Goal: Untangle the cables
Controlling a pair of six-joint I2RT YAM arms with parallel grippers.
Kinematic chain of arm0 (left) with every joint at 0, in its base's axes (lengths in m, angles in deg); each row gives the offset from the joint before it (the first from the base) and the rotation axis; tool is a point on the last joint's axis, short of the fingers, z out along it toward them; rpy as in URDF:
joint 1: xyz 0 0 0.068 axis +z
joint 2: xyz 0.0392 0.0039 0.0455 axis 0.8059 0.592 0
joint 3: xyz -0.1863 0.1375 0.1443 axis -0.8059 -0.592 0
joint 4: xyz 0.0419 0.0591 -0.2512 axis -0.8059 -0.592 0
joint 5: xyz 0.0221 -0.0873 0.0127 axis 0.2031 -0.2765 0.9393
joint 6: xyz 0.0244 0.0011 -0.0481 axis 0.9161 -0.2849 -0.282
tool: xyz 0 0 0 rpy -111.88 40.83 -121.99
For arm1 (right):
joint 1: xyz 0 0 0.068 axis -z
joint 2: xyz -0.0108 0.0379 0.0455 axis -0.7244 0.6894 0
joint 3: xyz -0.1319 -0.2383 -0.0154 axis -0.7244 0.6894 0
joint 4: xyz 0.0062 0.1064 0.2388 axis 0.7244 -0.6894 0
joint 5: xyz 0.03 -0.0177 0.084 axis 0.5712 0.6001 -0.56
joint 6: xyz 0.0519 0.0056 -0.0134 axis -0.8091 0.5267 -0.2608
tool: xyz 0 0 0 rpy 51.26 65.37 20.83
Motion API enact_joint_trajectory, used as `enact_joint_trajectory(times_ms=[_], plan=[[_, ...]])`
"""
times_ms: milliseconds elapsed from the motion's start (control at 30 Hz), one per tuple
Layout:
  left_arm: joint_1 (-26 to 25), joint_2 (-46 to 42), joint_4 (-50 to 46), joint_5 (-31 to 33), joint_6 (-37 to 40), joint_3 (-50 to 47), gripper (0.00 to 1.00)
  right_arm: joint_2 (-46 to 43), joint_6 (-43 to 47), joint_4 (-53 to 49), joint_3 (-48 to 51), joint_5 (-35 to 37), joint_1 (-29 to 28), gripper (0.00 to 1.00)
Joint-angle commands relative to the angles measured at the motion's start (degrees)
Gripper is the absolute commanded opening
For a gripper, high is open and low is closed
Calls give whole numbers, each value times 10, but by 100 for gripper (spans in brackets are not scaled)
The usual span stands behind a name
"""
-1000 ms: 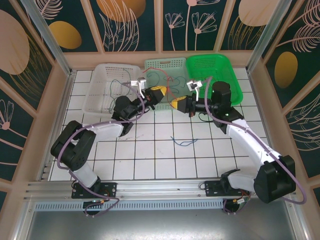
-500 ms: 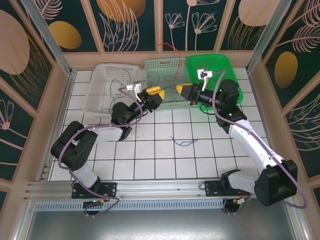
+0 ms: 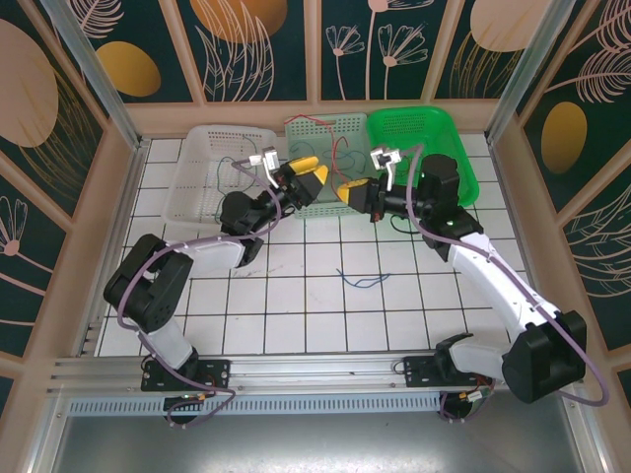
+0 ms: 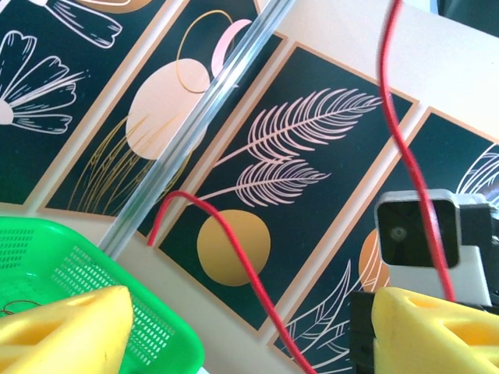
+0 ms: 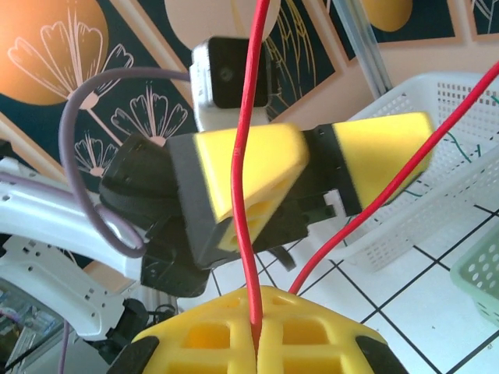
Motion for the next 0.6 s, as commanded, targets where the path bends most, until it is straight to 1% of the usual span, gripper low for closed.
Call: enact_joint_trajectory(times_ms=[0, 100, 233, 300, 333, 367, 433, 467, 567], plan=[[3, 30, 31, -34, -41, 37, 79, 3, 32, -11, -26, -30, -11, 0], [3, 50, 19, -46, -51, 58, 78, 3, 37, -6, -27, -42, -21, 0], [4, 62, 14, -57, -56, 82, 77, 8, 51, -24, -36, -50, -29, 0], [4, 60, 8, -60, -51, 85, 73, 13, 60, -35, -40, -54, -31, 0], [3, 58, -3, -62, -45, 88, 65, 12, 62, -37, -41, -53, -31, 0], [4, 58, -15, -67, -39, 92, 52, 11, 64, -36, -41, -52, -31, 0], [4, 57, -14, -68, -34, 89, 31, 7, 64, -32, -40, -50, -31, 0], [4, 56, -5, -66, -34, 84, 23, 5, 63, -30, -39, -45, -31, 0], [5, 51, 19, -59, -33, 69, 4, 0, 58, -26, -35, -22, -29, 0]])
